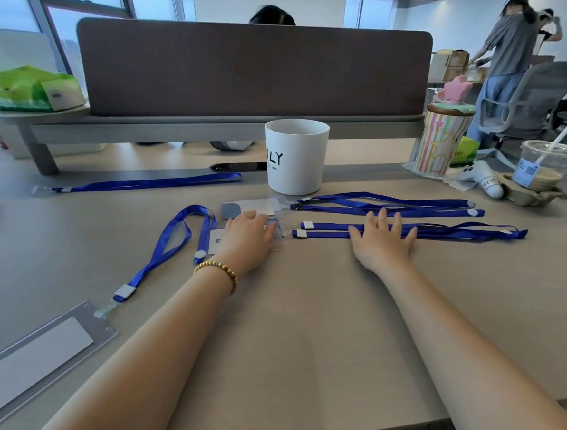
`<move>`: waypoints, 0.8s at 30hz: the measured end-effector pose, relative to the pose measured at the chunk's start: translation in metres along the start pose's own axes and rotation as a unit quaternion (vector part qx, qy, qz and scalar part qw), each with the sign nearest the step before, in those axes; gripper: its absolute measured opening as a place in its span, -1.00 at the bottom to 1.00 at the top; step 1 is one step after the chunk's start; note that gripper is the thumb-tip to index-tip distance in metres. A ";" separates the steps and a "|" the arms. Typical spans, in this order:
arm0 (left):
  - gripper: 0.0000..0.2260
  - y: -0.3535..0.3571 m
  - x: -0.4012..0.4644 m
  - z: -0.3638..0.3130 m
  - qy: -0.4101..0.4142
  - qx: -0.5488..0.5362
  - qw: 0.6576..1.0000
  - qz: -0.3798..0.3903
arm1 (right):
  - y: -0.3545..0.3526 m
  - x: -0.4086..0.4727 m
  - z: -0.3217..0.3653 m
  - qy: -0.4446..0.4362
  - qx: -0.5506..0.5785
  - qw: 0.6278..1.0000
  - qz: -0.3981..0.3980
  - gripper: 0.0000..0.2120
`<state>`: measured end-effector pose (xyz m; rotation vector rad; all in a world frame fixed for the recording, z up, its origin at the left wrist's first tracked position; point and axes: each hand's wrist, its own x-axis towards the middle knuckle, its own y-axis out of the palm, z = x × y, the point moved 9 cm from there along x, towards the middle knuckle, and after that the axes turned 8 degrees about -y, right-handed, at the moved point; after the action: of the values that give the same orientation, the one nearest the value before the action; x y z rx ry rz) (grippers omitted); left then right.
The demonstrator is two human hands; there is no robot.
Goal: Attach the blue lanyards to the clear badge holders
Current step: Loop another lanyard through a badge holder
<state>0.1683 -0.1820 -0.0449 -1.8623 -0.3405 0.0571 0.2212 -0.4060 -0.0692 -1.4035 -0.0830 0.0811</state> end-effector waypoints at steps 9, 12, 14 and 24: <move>-0.69 -0.051 -0.039 0.085 -0.040 -0.098 0.992 -0.070 | -0.013 -0.037 0.159 -0.230 0.060 0.965 -0.110 -0.64; -0.69 -0.064 -0.042 0.122 -0.072 -0.097 0.990 -0.074 | -0.008 -0.054 0.209 -0.289 0.089 0.947 -0.111 -0.70; -0.69 -0.071 -0.038 0.147 -0.097 -0.080 0.990 -0.064 | -0.002 -0.061 0.233 -0.308 0.116 0.940 -0.094 -0.72; -0.84 -0.047 -0.023 0.191 -0.127 -0.085 0.978 0.144 | 0.020 -0.067 0.289 -0.367 0.193 0.910 -0.009 -0.73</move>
<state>0.0965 0.0011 -0.0647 -2.0683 -0.2544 0.4793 0.1241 -0.1264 -0.0421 -0.9111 -0.6710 0.5810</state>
